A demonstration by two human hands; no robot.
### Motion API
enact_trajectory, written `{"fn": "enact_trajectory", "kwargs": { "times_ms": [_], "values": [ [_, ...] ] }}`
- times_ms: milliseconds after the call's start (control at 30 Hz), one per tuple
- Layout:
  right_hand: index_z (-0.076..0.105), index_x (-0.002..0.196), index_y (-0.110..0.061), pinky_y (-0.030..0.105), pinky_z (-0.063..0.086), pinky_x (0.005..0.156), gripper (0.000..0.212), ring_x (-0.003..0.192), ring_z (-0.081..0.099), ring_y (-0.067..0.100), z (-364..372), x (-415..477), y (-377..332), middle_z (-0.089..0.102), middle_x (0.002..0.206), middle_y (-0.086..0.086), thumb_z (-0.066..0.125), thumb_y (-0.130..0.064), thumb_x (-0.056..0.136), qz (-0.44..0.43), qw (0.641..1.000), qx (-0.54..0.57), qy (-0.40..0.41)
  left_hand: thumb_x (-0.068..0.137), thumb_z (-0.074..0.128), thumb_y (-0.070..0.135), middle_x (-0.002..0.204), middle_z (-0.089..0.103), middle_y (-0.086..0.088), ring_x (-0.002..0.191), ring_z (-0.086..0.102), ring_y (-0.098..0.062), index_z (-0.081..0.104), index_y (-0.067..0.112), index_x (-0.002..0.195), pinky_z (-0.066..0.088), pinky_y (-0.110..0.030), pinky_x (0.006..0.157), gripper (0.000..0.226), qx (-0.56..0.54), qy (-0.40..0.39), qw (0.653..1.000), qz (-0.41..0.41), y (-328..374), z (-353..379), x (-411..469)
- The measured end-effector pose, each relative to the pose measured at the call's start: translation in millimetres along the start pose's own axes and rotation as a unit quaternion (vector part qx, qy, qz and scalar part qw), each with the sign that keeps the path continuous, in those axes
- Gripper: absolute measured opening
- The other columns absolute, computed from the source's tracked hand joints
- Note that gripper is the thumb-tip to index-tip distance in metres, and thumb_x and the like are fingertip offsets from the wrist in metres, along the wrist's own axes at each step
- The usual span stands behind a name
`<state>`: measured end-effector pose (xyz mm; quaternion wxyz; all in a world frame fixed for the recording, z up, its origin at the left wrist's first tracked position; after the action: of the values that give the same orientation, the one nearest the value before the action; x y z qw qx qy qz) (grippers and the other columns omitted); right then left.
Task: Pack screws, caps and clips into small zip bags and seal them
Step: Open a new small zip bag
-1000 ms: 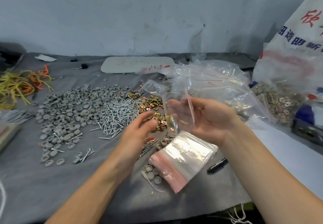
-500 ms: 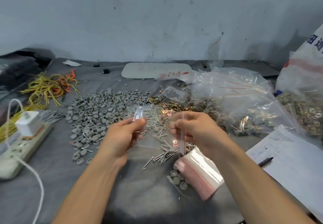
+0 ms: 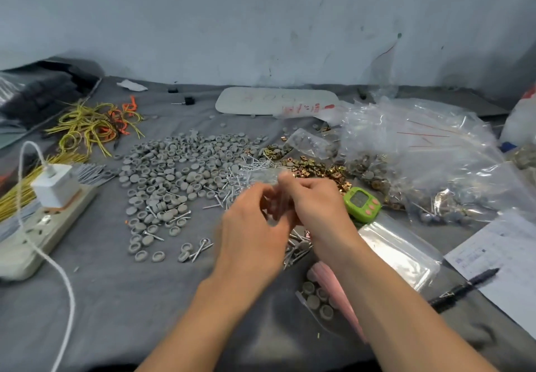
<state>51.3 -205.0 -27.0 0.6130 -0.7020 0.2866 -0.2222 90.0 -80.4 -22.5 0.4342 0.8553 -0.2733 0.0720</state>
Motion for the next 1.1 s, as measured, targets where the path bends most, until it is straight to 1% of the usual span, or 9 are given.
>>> {"fn": "enact_trajectory", "kwargs": {
  "times_ms": [167,267,333,433,567,733,867,933,1100],
  "values": [
    [0.077,0.088,-0.001,0.030,0.058,0.060,0.046,0.070,0.074,0.021,23.6,-2.5,0.3,0.079,0.080,0.010,0.051,-0.035,0.106,0.069,0.987,0.119,-0.078,0.092,0.063,0.044,0.091,0.076,0.001,0.087,0.069,-0.029,0.070,0.035,0.105,0.045,-0.035,0.069,0.017,0.152,0.069,0.986,-0.002,-8.0,-11.7,7.9],
    [0.077,0.093,-0.001,0.028,0.063,0.063,0.027,0.074,0.076,0.022,31.0,-9.0,-1.7,0.079,0.085,0.014,0.051,-0.004,0.101,0.050,0.979,0.152,-0.124,0.092,0.062,0.026,0.090,0.078,0.000,0.086,0.070,-0.028,0.077,0.031,0.101,0.053,-0.036,0.076,0.018,0.104,0.061,0.992,-0.044,-19.6,-20.5,11.7],
    [0.080,0.092,-0.005,0.032,0.065,0.071,0.031,0.077,0.075,0.026,30.5,-10.7,-0.2,0.078,0.089,0.019,0.053,0.010,0.093,0.022,0.988,0.102,-0.116,0.089,0.066,0.023,0.082,0.078,0.003,0.081,0.071,-0.022,0.080,0.029,0.092,0.057,-0.035,0.076,0.016,0.041,0.037,0.996,-0.065,-26.8,-24.1,13.5],
    [0.081,0.090,-0.008,0.031,0.063,0.068,0.017,0.070,0.076,0.023,25.4,-13.1,2.7,0.078,0.080,0.012,0.069,0.005,0.089,-0.006,0.996,0.052,-0.072,0.084,0.073,0.022,0.067,0.074,0.010,0.068,0.072,-0.012,0.081,0.028,0.078,0.060,-0.035,0.073,0.012,-0.042,-0.009,0.995,-0.094,-33.2,-24.6,14.5],
    [0.079,0.072,-0.022,0.032,0.060,0.061,0.010,0.059,0.073,0.015,15.6,-14.0,3.2,0.075,0.065,-0.001,0.087,-0.019,0.078,-0.054,0.996,-0.068,0.018,0.076,0.073,0.017,0.061,0.073,0.002,0.064,0.073,-0.019,0.079,0.033,0.067,0.063,-0.043,0.075,0.019,-0.142,-0.061,0.974,-0.167,-39.6,-22.2,16.1],
    [0.081,0.074,-0.022,0.027,0.054,0.057,0.014,0.054,0.065,0.014,25.3,-18.8,-2.5,0.073,0.062,0.006,0.076,-0.016,0.085,-0.080,0.995,-0.009,-0.057,0.069,0.075,0.019,0.054,0.070,0.008,0.049,0.064,-0.002,0.074,0.046,0.064,0.049,-0.022,0.058,0.028,-0.116,-0.058,0.977,-0.171,-34.5,-26.8,17.4],
    [0.080,0.070,-0.020,0.024,0.046,0.050,0.021,0.052,0.058,0.014,25.6,-15.2,-0.9,0.068,0.058,0.007,0.074,-0.011,0.088,-0.056,0.995,0.004,-0.082,0.071,0.080,0.012,0.059,0.072,-0.003,0.056,0.067,-0.014,0.078,0.024,0.063,0.055,-0.032,0.063,0.015,-0.127,-0.104,0.972,-0.168,-32.9,-29.7,18.4],
    [0.078,0.066,-0.016,0.025,0.042,0.048,0.028,0.051,0.053,0.016,26.1,-14.1,0.6,0.065,0.059,0.010,0.071,-0.003,0.090,-0.032,0.993,0.041,-0.102,0.075,0.082,0.007,0.062,0.073,-0.006,0.054,0.065,-0.014,0.076,0.013,0.064,0.051,-0.026,0.056,0.013,-0.173,-0.139,0.962,-0.162,-32.8,-32.3,17.2],
    [0.070,0.061,-0.017,0.021,0.037,0.048,0.038,0.048,0.045,0.009,26.3,-16.5,-2.6,0.059,0.056,0.001,0.065,-0.005,0.096,-0.015,0.990,0.059,-0.129,0.093,0.066,0.005,0.058,0.059,-0.002,0.048,0.049,-0.011,0.064,0.015,0.064,0.036,-0.017,0.045,0.031,-0.288,-0.212,0.915,-0.186,-32.3,-32.6,12.9]
  ]
}}
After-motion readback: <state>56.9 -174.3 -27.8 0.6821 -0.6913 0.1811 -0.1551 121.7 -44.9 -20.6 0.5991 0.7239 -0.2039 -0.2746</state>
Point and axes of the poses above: each hand's wrist, its own x-axis towards the middle knuckle, its own z-axis out of the palm, y = z × x, the point moved 4 cm from there along x, towards the middle knuckle
